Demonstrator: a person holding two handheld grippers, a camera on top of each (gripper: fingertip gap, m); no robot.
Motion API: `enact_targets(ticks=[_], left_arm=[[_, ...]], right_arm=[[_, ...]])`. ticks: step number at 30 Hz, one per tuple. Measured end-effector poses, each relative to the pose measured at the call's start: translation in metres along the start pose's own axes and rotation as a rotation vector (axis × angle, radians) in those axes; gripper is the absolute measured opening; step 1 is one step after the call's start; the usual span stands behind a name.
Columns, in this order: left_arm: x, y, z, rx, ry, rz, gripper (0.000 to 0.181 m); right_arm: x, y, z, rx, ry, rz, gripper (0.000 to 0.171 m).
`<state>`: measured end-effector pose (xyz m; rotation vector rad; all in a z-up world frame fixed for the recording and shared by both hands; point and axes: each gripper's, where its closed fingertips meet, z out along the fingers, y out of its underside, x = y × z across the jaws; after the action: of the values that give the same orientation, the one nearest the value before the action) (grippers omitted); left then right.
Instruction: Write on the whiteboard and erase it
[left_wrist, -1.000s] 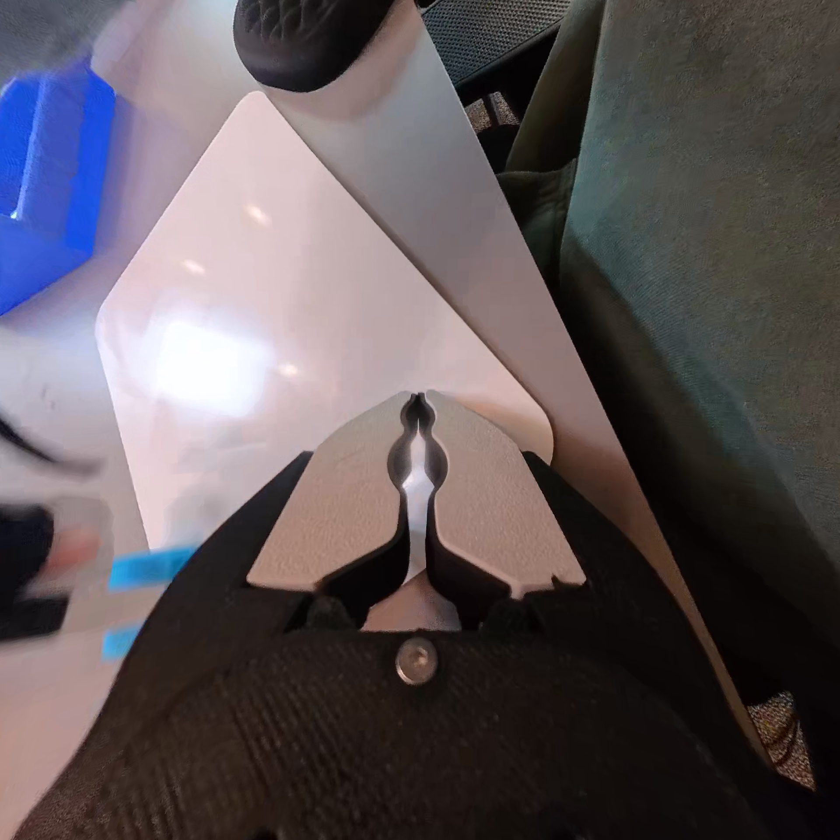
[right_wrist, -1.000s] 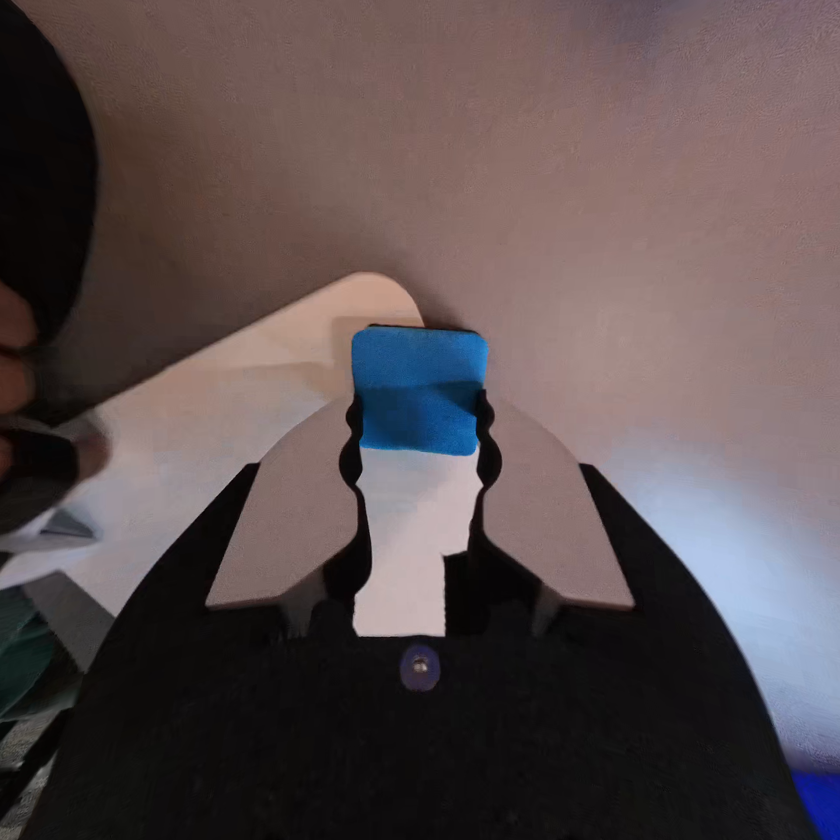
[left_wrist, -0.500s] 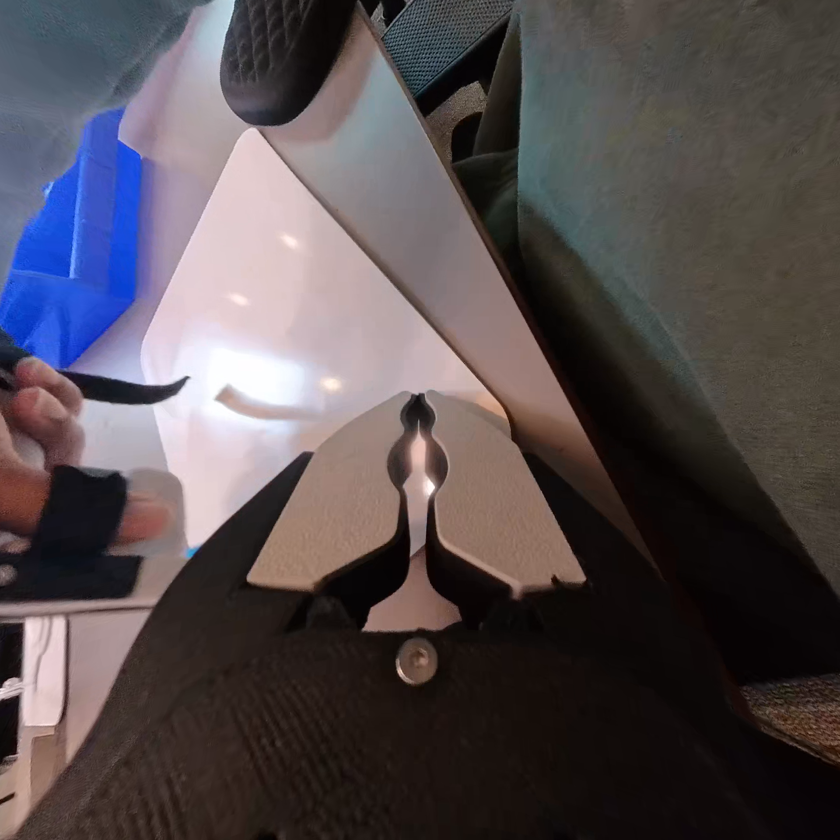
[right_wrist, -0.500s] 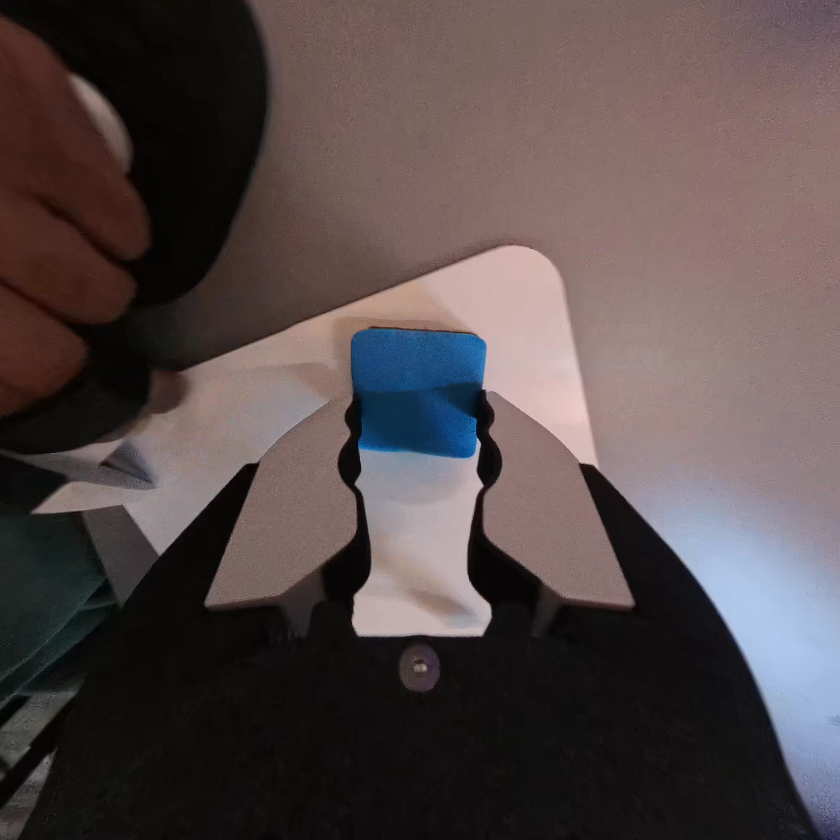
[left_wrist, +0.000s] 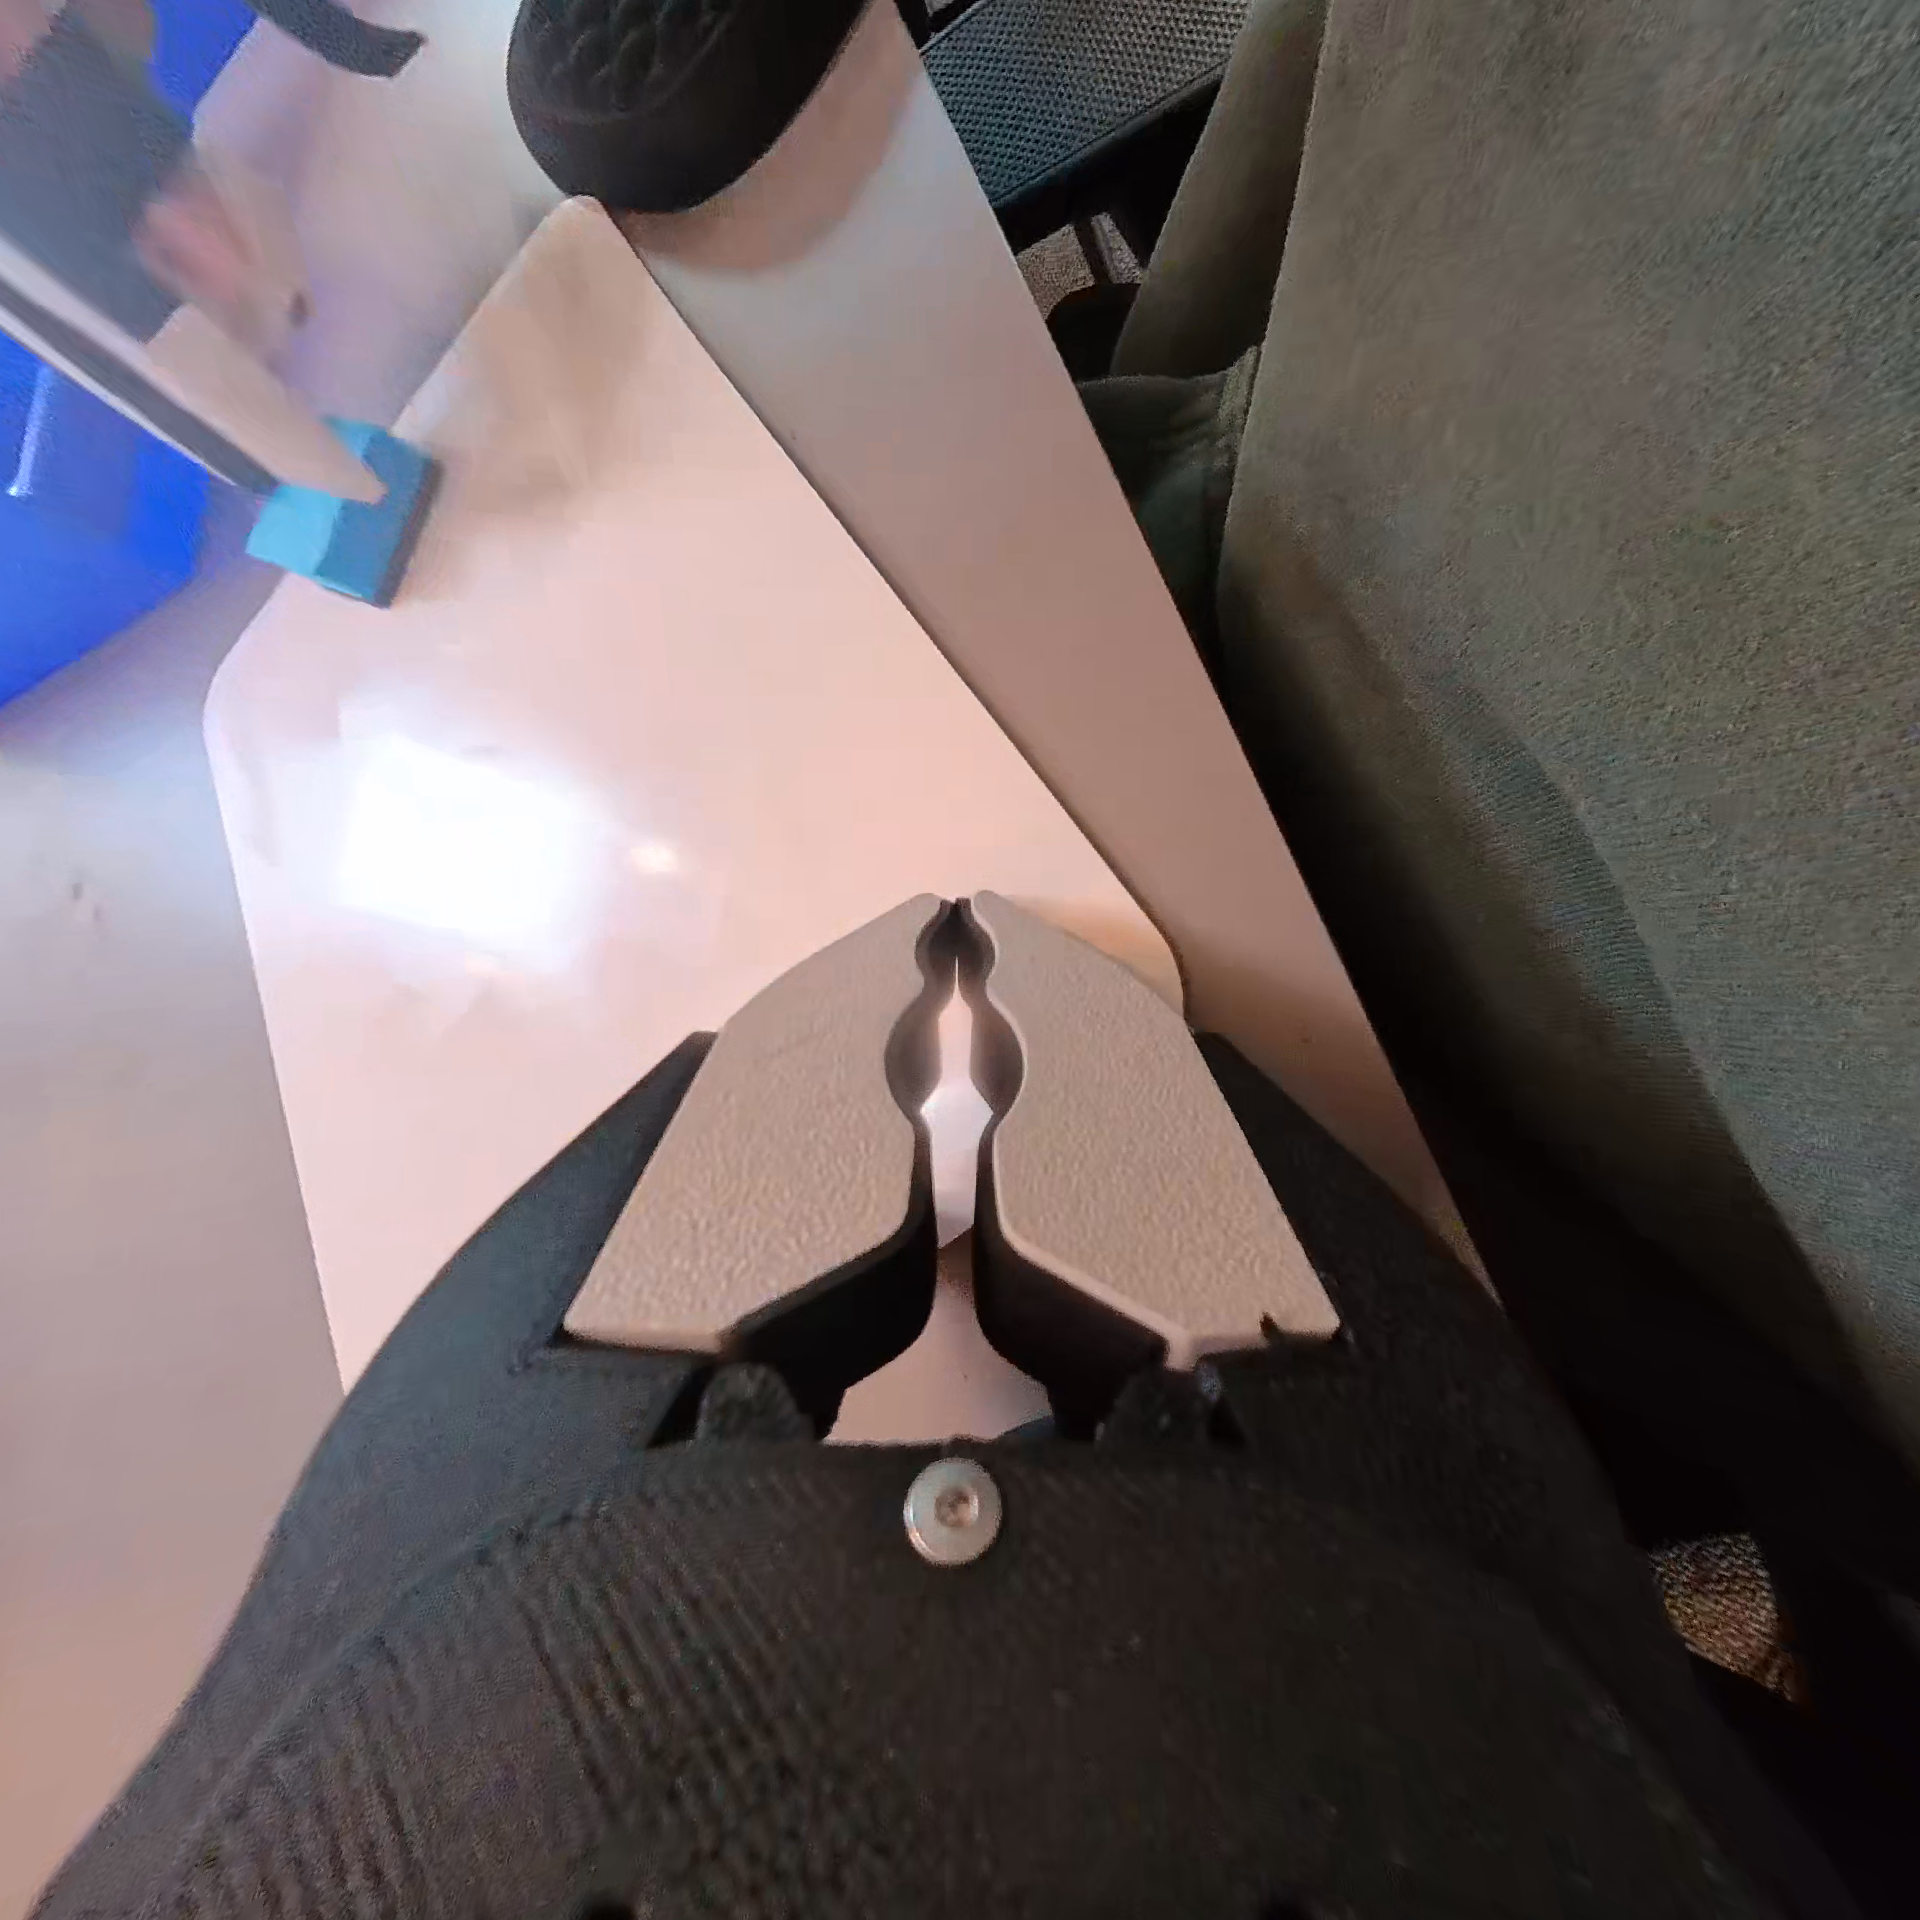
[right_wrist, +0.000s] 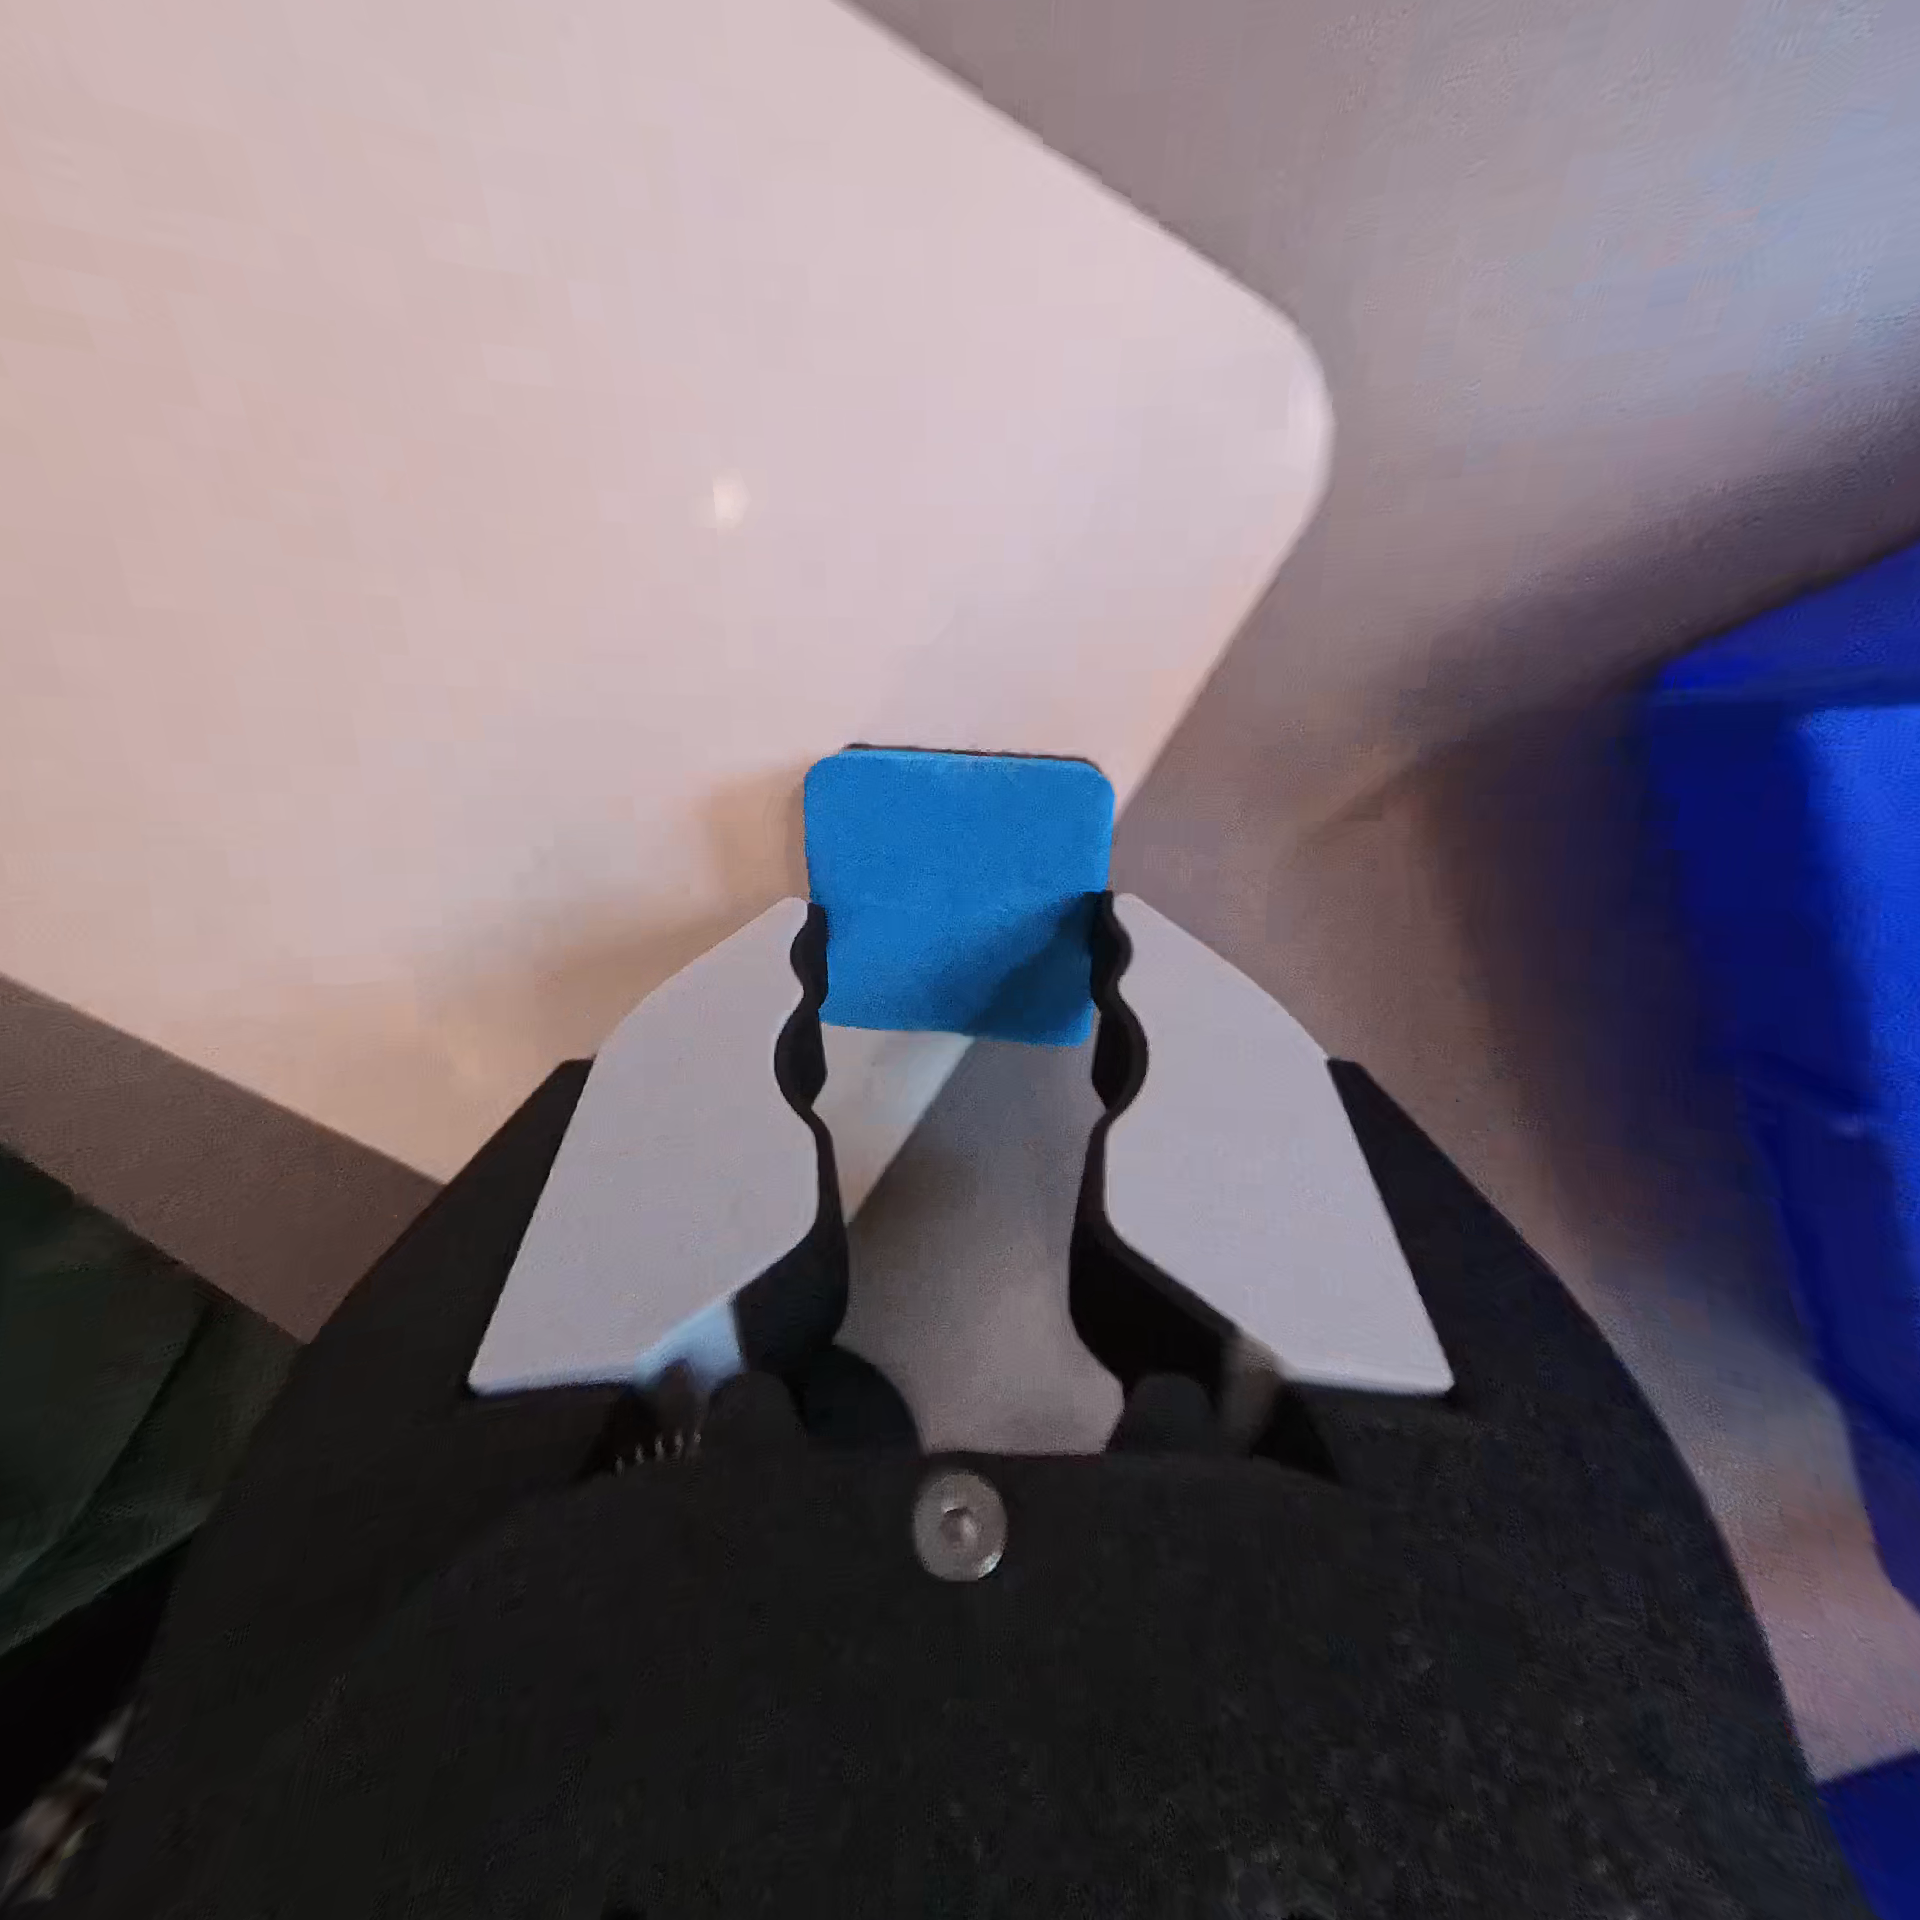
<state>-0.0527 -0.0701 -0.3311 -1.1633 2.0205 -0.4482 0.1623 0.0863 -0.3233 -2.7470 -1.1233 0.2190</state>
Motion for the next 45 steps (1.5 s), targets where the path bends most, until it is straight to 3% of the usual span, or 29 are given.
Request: enact_targets(ticks=[6, 9, 11, 14, 18, 21, 23, 26, 31, 34, 36, 38, 40, 42, 45], left_arm=[[0.0, -0.001, 0.001, -0.002, -0.001, -0.002, 0.0], [0.0, -0.001, 0.001, -0.002, 0.0, -0.004, 0.0], [-0.001, 0.0, 0.001, -0.004, -0.002, -0.015, 0.0], [-0.002, 0.001, 0.001, -0.003, 0.008, -0.04, 0.0], [-0.001, 0.001, 0.0, 0.005, 0.032, -0.066, 0.0], [-0.004, -0.002, -0.001, 0.034, 0.048, -0.083, 0.0], [-0.016, -0.012, -0.008, 0.124, 0.04, -0.157, 0.0], [-0.051, -0.018, -0.022, 0.252, -0.036, -0.296, 0.0], [-0.101, -0.006, -0.049, 0.399, -0.193, -0.502, 0.0], [-0.119, 0.004, -0.065, 0.455, -0.297, -0.556, 0.0], [-0.129, 0.007, -0.076, 0.509, -0.345, -0.597, 0.0], [-0.139, 0.011, -0.087, 0.569, -0.383, -0.641, 0.0], [-0.149, 0.017, -0.099, 0.608, -0.444, -0.68, 0.0], [-0.157, 0.028, -0.107, 0.607, -0.508, -0.706, 0.0], [-0.164, 0.043, -0.109, 0.574, -0.544, -0.753, 0.0]], right_arm=[[-0.164, -0.009, 0.014, -0.025, -0.104, -0.41, 0.049], [-0.189, -0.041, 0.023, -0.017, -0.117, -0.482, 0.049], [-0.169, -0.075, 0.029, 0.022, -0.118, -0.437, 0.049], [-0.093, -0.114, 0.032, 0.068, -0.065, -0.272, 0.05], [0.007, -0.109, 0.021, 0.099, 0.004, -0.051, 0.05], [0.02, -0.121, 0.0, 0.24, -0.061, -0.012, 0.05], [0.031, -0.141, -0.02, 0.323, -0.013, -0.017, 0.05], [0.054, -0.159, -0.02, 0.254, 0.054, -0.023, 0.05], [0.095, -0.185, 0.02, 0.11, 0.119, 0.039, 0.05], [0.105, -0.19, 0.035, 0.11, 0.08, 0.071, 0.051], [0.11, -0.196, 0.028, 0.178, 0.119, 0.062, 0.074], [0.098, -0.211, -0.001, 0.364, 0.133, 0.022, 0.093], [0.077, -0.217, -0.045, 0.609, 0.147, -0.044, 0.093], [0.048, -0.194, -0.069, 0.691, 0.112, -0.124, 0.089], [0.004, -0.118, -0.058, 0.52, -0.011, -0.275, 0.084]])
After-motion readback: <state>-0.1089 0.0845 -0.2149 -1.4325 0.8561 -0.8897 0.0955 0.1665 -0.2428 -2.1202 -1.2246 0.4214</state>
